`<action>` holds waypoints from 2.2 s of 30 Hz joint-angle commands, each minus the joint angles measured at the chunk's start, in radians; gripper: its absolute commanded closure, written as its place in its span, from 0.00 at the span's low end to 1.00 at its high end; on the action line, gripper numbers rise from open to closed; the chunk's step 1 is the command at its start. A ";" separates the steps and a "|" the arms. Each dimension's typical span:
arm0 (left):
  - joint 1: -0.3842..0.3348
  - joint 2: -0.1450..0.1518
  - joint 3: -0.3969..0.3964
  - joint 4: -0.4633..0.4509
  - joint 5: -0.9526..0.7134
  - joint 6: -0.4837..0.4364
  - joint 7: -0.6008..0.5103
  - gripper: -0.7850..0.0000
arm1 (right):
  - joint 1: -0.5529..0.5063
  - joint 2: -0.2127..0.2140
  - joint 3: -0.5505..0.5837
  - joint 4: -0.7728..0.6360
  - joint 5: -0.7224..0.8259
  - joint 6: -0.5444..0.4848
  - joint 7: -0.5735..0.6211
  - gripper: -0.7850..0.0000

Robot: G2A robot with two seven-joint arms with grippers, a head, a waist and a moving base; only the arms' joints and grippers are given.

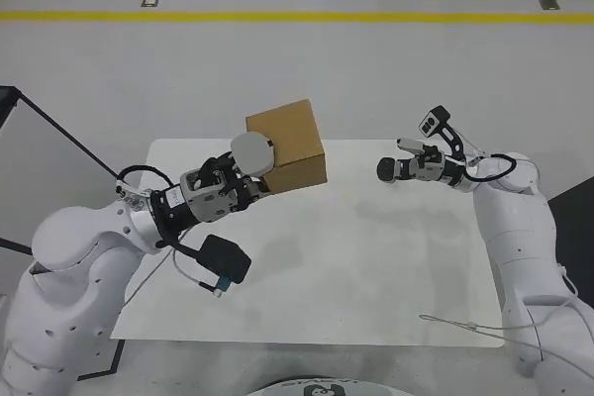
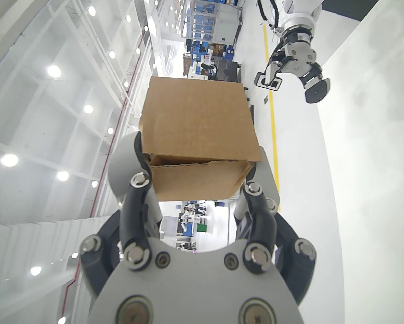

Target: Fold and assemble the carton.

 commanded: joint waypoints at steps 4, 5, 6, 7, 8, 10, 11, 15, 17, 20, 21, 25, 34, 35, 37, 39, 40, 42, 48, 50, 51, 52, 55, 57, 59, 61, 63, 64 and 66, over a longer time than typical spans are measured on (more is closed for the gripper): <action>-0.010 0.006 0.001 -0.008 0.221 0.157 0.030 1.00 | 0.000 0.000 0.000 0.000 0.000 0.000 0.000 0.00; -0.008 0.007 0.002 -0.007 0.251 0.183 0.035 1.00 | 0.000 0.000 0.000 0.000 0.000 0.000 0.000 0.00; -0.008 0.008 0.004 -0.009 0.278 0.206 0.048 1.00 | 0.000 0.000 0.000 0.000 0.000 0.000 0.000 0.00; -0.008 0.008 0.004 -0.007 0.296 0.236 0.051 1.00 | 0.000 0.000 0.000 0.000 0.000 0.000 0.000 0.00; -0.007 0.009 0.004 -0.005 0.324 0.253 0.063 1.00 | 0.000 0.000 0.000 0.000 0.000 0.000 0.000 0.00; -0.003 0.010 0.004 -0.001 0.368 0.288 0.069 1.00 | 0.000 0.000 0.000 0.000 0.000 0.000 0.000 0.00; 0.001 0.011 0.006 0.001 0.378 0.298 0.075 1.00 | 0.000 0.000 0.000 0.000 0.000 0.000 0.000 0.00; 0.005 0.013 0.003 -0.002 0.453 0.347 0.086 1.00 | 0.000 0.000 0.000 0.000 0.000 0.000 0.000 0.00; 0.007 0.014 0.002 -0.003 0.480 0.364 0.094 1.00 | 0.000 0.000 0.000 0.000 0.000 0.000 0.000 0.00; 0.013 0.014 0.003 0.000 0.484 0.386 0.095 1.00 | 0.000 0.000 0.000 0.000 0.000 0.000 0.000 0.00; 0.014 0.013 0.003 0.000 0.482 0.392 0.097 1.00 | 0.000 0.000 0.000 0.000 0.000 0.000 0.000 0.00; 0.031 0.007 0.017 0.021 0.296 0.371 0.099 1.00 | 0.000 0.000 0.000 0.000 0.000 0.000 0.000 0.00; 0.044 -0.001 0.011 0.128 -0.195 0.134 0.177 1.00 | 0.000 0.000 0.000 0.000 0.000 0.000 0.000 0.00; 0.043 -0.001 0.015 0.132 -0.228 0.112 0.189 1.00 | 0.000 0.000 0.000 0.000 0.000 0.000 0.000 0.00; 0.052 -0.004 0.026 0.150 -0.305 0.095 0.193 1.00 | 0.000 0.000 0.000 0.000 0.000 0.000 0.000 0.00; 0.049 -0.004 0.028 0.155 -0.322 0.064 0.184 1.00 | 0.000 0.000 0.000 0.000 0.000 0.000 0.000 0.00; 0.046 -0.002 0.031 0.154 -0.293 0.042 0.174 1.00 | 0.000 0.000 0.000 0.000 0.000 0.000 0.000 0.00; 0.046 -0.002 0.031 0.154 -0.293 0.042 0.174 1.00 | 0.000 0.000 0.000 0.000 0.000 0.000 0.000 0.00; 0.046 -0.002 0.031 0.154 -0.293 0.042 0.174 1.00 | 0.000 0.000 0.000 0.000 0.000 0.000 0.000 0.00; 0.056 -0.005 0.042 0.162 -0.348 0.039 0.185 1.00 | 0.000 0.000 0.000 0.000 0.000 0.000 0.000 0.00; 0.059 -0.007 0.042 0.178 -0.392 0.044 0.199 1.00 | 0.000 0.000 0.000 0.000 0.000 0.000 0.000 0.00; 0.057 -0.007 0.045 0.183 -0.407 0.036 0.236 1.00 | 0.000 0.000 0.000 0.000 0.000 0.000 0.000 0.00; 0.056 -0.007 0.060 0.231 -0.451 0.026 0.406 1.00 | 0.000 0.000 0.000 0.000 0.000 0.000 0.000 0.00; 0.061 -0.008 0.079 0.273 -0.473 0.022 0.494 1.00 | 0.000 0.000 0.000 0.000 0.000 0.000 0.000 0.00; 0.053 -0.010 0.100 0.297 -0.474 0.024 0.550 1.00 | 0.000 0.000 0.000 0.000 0.000 0.000 0.000 0.00; 0.043 -0.013 0.124 0.320 -0.483 0.025 0.592 1.00 | 0.000 0.000 0.000 0.000 0.000 0.000 0.000 0.00; 0.034 -0.014 0.128 0.320 -0.478 0.031 0.598 1.00 | 0.000 0.000 0.000 0.000 0.000 0.000 0.000 0.00; 0.034 -0.014 0.128 0.320 -0.478 0.031 0.598 1.00 | 0.000 0.000 0.000 0.000 0.000 0.000 0.000 0.00; 0.034 -0.014 0.128 0.320 -0.478 0.031 0.598 1.00 | 0.000 0.000 0.000 0.000 0.000 0.000 0.000 0.00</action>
